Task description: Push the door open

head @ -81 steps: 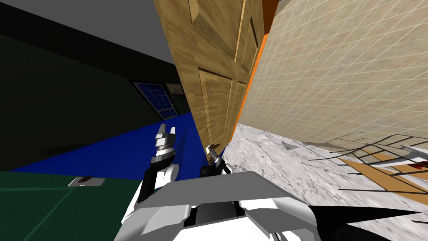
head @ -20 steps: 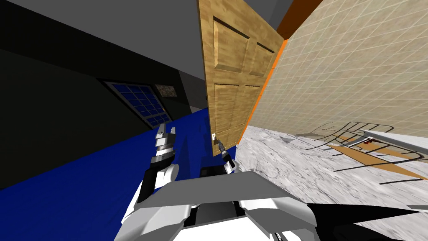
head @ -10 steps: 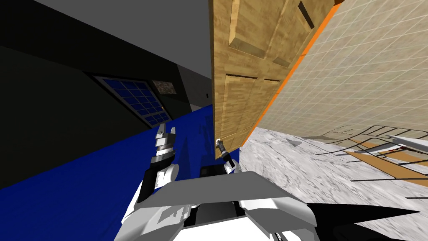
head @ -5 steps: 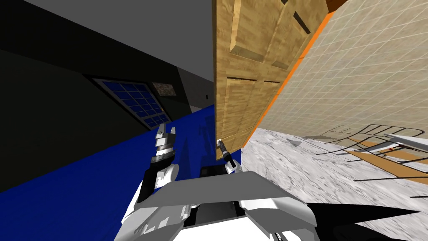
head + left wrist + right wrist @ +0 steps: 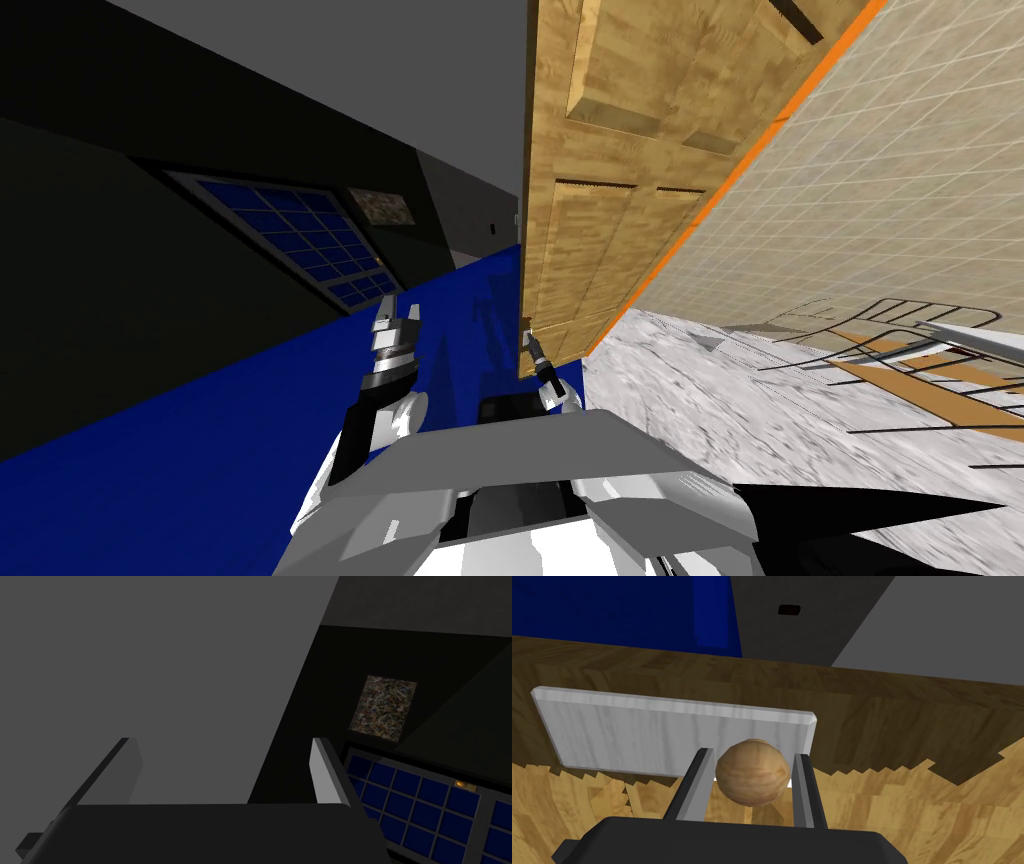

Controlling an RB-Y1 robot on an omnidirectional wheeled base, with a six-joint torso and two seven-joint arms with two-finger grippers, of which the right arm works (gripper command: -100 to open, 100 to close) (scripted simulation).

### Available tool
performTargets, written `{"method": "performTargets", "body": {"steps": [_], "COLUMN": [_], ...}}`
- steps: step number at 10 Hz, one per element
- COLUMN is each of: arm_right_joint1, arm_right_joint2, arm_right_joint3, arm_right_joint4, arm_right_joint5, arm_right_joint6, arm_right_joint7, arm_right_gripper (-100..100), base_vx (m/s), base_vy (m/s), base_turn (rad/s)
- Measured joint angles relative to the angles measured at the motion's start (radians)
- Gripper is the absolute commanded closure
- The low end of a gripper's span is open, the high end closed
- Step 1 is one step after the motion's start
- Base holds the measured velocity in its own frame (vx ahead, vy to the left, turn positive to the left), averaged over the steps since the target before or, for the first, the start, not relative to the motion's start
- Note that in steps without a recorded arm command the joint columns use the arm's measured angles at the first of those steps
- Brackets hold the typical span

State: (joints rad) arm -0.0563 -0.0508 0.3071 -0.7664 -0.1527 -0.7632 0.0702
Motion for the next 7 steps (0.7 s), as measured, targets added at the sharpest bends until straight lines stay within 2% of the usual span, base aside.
{"method": "performTargets", "body": {"steps": [1, 3, 4, 6, 7], "arm_right_joint1": [0.001, -0.014, -0.018, -0.022, -0.01], "arm_right_joint2": [0.004, 0.015, 0.015, 0.011, 0.006], "arm_right_joint3": [-0.013, -0.044, -0.048, -0.063, -0.074], "arm_right_joint4": [-0.002, 0.022, 0.02, 0.043, 0.026], "arm_right_joint5": [-0.005, -0.017, -0.019, -0.023, -0.027], "arm_right_joint6": [0.01, 0.001, -0.001, -0.01, -0.001], "arm_right_joint7": [0.002, 0.007, 0.008, 0.009, 0.013], "arm_right_gripper": [100, 100, 100, 100, 100], "base_vx": [0.213, 0.12, 0.134, 0.215, 0.184], "base_vy": [0.13, 0.107, 0.06, 0.133, 0.14], "base_turn": [-0.084, -0.055, -0.038, -0.067, -0.085]}}
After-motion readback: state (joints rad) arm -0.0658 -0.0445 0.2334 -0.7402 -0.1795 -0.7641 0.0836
